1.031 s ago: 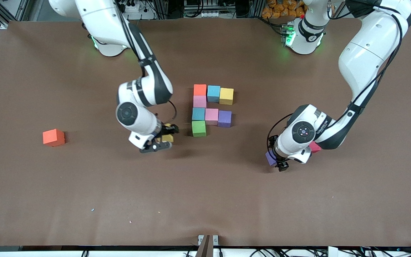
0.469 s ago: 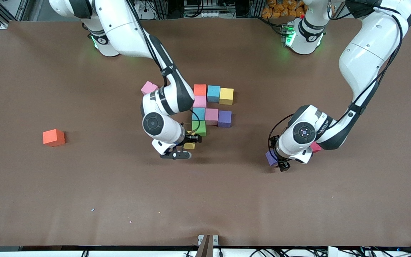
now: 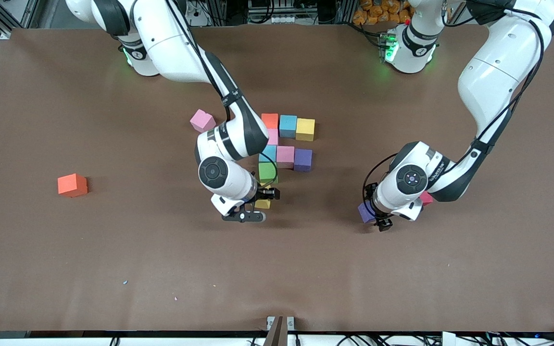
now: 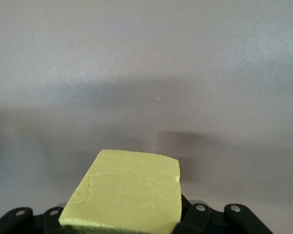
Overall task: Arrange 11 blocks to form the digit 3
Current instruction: 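Carry yellow toward the cluster with the right gripper while the left gripper lifts purple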
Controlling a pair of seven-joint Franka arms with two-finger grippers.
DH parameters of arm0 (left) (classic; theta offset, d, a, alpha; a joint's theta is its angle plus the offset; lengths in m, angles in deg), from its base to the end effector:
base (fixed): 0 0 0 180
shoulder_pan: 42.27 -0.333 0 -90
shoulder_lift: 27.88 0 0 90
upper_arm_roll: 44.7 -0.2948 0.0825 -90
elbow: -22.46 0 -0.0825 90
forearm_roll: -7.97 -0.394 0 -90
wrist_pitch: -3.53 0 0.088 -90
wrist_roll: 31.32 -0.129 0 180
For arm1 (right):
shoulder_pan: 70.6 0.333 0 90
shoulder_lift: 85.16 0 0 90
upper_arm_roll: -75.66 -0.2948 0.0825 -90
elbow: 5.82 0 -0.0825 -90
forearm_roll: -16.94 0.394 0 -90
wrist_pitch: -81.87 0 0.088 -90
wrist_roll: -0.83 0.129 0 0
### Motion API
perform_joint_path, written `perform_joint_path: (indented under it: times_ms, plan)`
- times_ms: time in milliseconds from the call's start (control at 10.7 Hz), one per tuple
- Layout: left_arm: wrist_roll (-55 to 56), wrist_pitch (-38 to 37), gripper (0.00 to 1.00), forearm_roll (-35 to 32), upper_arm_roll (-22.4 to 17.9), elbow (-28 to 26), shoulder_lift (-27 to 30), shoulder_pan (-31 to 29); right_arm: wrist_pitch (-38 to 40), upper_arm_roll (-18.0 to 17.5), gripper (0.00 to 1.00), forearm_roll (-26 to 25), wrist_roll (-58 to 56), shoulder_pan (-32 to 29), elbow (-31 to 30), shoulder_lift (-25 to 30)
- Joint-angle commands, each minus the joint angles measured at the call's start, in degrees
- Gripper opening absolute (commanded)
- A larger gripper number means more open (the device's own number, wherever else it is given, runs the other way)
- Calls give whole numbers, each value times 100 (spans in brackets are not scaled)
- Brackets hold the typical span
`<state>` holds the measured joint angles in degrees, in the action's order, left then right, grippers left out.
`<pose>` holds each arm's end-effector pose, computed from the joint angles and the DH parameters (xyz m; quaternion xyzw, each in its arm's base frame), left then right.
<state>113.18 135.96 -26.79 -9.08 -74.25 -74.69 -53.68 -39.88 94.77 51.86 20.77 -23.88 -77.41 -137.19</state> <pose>0.6242 -0.2319 0.1445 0.6095 0.7928 -0.0005 0.0041 0.6174 0.4276 0.1935 -0.9911 0.0305 0.0427 0.1225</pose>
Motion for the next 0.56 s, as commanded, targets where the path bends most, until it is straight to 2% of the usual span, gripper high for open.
perform_joint_path:
  times_ms: [0, 469]
  plan:
    - [167, -6, 0, -119, 24, -50, 84, -107, 116, 5, 0, -29, 132, 11, 488, -421]
    - [-428, -15, 0, -154, 59, 29, 251, -28, 451, -56, 0, -20, 150, -6, 884, -712]
